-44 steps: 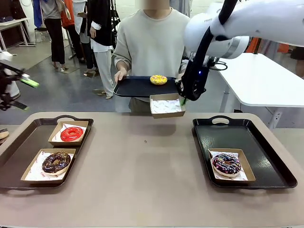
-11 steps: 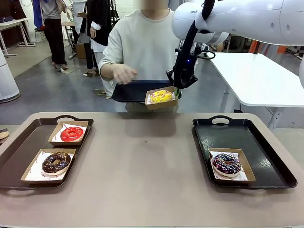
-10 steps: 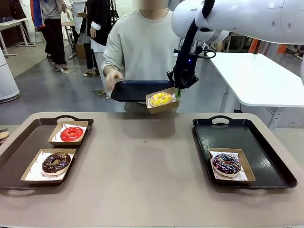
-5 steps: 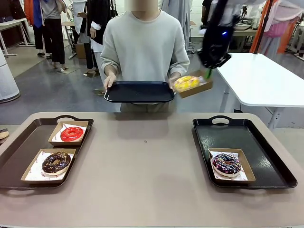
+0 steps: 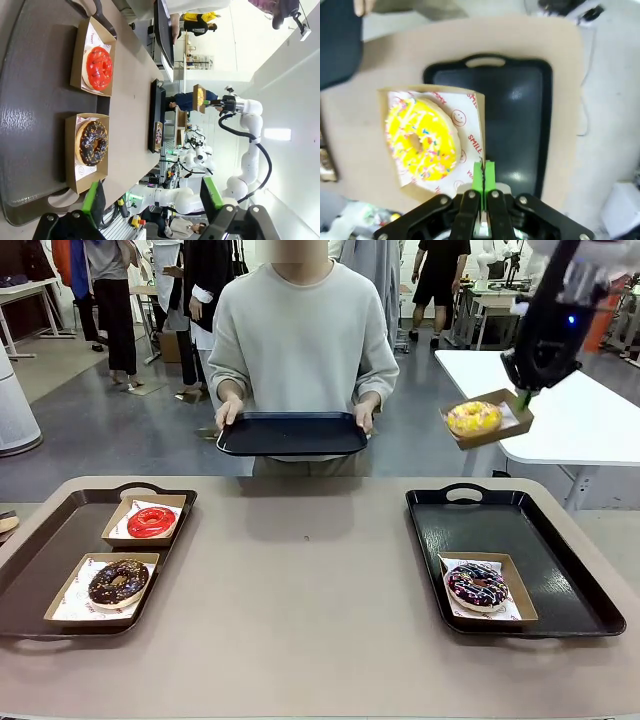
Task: Individually package the donuts and arrange them on the tray.
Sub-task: Place the picked Paper togo box on the Handle tray.
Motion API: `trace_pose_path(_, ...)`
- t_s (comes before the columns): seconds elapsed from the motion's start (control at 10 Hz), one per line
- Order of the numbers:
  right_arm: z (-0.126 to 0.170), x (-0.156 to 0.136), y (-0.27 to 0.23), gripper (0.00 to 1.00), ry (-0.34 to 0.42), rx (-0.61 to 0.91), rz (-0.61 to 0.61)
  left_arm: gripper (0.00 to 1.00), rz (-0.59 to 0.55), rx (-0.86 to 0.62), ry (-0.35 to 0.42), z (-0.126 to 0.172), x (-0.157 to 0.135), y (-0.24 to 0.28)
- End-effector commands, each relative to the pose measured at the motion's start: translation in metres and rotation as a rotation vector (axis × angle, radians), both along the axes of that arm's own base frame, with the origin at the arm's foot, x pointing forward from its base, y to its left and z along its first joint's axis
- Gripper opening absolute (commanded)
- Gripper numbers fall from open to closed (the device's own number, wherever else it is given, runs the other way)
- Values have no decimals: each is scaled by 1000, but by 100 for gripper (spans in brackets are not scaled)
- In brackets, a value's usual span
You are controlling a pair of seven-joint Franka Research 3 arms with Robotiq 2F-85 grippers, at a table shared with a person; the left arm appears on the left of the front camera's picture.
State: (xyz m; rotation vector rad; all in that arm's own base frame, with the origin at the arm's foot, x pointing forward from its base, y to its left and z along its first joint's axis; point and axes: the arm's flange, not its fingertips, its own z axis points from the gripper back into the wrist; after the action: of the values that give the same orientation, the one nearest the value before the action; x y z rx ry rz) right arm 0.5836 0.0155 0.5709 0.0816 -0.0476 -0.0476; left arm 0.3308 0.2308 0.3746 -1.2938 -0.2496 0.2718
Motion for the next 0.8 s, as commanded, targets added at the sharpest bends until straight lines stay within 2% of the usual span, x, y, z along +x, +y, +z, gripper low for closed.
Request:
trace_pose_path(0.0, -43, -7, -9, 1, -19, 24, 18, 100, 1, -8, -9, 2, -4, -1)
trace_pose_path(0.3, -93, -13, -26, 1, -15, 83, 4, 100, 1, -8, -9, 2, -4, -1)
trace_pose_path(0.7, -132, -18, -31, 1, -8, 115, -25, 100, 1, -8, -9, 2, -4, -1)
